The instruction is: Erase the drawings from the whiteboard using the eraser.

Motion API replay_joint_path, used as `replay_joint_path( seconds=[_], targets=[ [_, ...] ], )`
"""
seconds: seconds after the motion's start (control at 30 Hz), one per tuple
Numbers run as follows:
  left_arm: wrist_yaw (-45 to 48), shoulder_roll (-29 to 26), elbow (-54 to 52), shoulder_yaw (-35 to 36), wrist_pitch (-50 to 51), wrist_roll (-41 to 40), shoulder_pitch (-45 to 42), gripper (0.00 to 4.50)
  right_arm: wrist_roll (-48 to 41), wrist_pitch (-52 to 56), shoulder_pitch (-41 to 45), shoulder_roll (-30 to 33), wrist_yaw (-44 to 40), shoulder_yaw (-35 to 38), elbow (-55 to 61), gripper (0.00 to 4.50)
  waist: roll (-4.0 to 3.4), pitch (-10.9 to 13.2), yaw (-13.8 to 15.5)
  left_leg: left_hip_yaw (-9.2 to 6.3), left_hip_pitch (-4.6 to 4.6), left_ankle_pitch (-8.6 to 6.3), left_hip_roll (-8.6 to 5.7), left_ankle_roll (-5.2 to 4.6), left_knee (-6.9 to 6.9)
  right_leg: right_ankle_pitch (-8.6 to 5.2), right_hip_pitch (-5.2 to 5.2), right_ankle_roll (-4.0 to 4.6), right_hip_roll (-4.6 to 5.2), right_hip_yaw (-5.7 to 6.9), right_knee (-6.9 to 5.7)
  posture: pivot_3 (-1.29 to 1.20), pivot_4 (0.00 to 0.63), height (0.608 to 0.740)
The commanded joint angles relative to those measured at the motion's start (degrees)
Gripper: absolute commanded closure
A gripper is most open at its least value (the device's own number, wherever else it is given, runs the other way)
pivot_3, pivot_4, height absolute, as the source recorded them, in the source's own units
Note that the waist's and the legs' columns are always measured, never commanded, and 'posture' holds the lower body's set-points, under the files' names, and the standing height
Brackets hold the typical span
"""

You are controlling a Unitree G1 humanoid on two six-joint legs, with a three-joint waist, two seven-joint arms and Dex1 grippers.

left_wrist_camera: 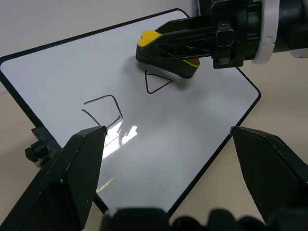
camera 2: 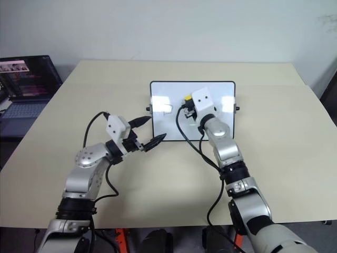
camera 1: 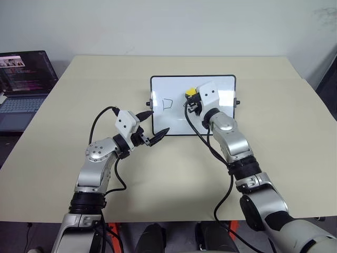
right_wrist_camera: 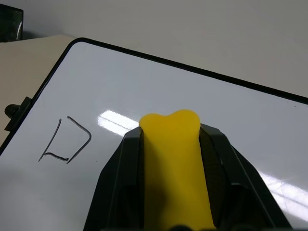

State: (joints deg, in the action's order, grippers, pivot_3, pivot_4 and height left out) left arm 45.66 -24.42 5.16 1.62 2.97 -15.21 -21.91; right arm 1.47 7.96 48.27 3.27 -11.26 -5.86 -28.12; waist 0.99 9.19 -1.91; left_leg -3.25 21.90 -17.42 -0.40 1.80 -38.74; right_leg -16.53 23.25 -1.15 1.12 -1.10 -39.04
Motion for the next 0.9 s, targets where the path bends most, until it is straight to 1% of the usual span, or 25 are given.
replay_joint_path(
  seconds=[0.03, 0.17, 0.3, 0.5, 0.67, 0.9],
  targets=[
    [-0.15, 0.1, -1.39, 0.25, -1.2, -0.36, -0.48, 0.0, 0.68, -4.45, 2.81, -0.42, 0.13, 0.13, -3.16, 3.23, 0.0, 0.0, 0.0, 0.0, 0.0, 0.0, 0.0, 0.0, 0.0, 0.0, 0.0, 0.0, 0.0, 0.01, 0.0, 0.0, 0.15, 0.74],
    [-0.29, 0.13, -1.24, 0.31, -1.21, -0.35, -0.58, 0.0, 1.13, -6.44, 3.14, -1.23, -0.04, -0.32, -5.98, 3.23, 0.0, 0.0, 0.0, 0.0, 0.0, 0.0, 0.0, 0.0, 0.01, 0.0, 0.0, 0.0, 0.0, 0.0, 0.0, 0.0, 0.15, 0.74],
    [-0.57, 0.09, -1.34, 0.59, -1.08, -0.47, -0.63, 0.0, 1.53, -6.19, 1.2, -1.47, -0.62, -0.46, -5.04, 3.23, 0.0, 0.0, 0.02, -0.01, 0.01, 0.0, 0.01, 0.0, 0.01, 0.0, 0.0, 0.0, 0.0, 0.0, 0.0, 0.0, 0.15, 0.74],
    [-1.23, -0.04, -2.49, 0.91, -0.47, -0.63, 0.12, 0.0, 1.58, -2.74, -4.78, -0.33, -2.01, -0.38, 1.57, 3.23, 0.0, 0.0, 0.08, -0.01, 0.01, 0.0, 0.01, 0.0, 0.0, 0.0, -0.01, 0.0, 0.02, 0.0, 0.0, 0.0, 0.15, 0.74],
    [-1.74, -0.31, -3.42, 1.15, 0.18, -0.99, 0.73, 0.0, 1.63, 2.57, -12.12, 2.26, -3.06, 0.12, 10.03, 3.23, 0.0, -0.01, 0.2, -0.04, 0.01, 0.0, 0.0, 0.0, -0.02, 0.0, -0.03, 0.0, 0.02, 0.02, -0.03, 0.0, 0.15, 0.74],
    [-1.73, 0.12, -2.41, 0.84, 0.11, -0.89, -0.26, 0.0, 1.44, 7.18, -16.71, 6.28, -3.8, 1.49, 16.19, 3.23, 0.01, -0.01, 0.27, -0.06, -0.03, 0.0, 0.0, 0.0, -0.04, 0.0, -0.07, 0.0, 0.02, 0.04, -0.07, 0.0, 0.15, 0.74]
  ],
)
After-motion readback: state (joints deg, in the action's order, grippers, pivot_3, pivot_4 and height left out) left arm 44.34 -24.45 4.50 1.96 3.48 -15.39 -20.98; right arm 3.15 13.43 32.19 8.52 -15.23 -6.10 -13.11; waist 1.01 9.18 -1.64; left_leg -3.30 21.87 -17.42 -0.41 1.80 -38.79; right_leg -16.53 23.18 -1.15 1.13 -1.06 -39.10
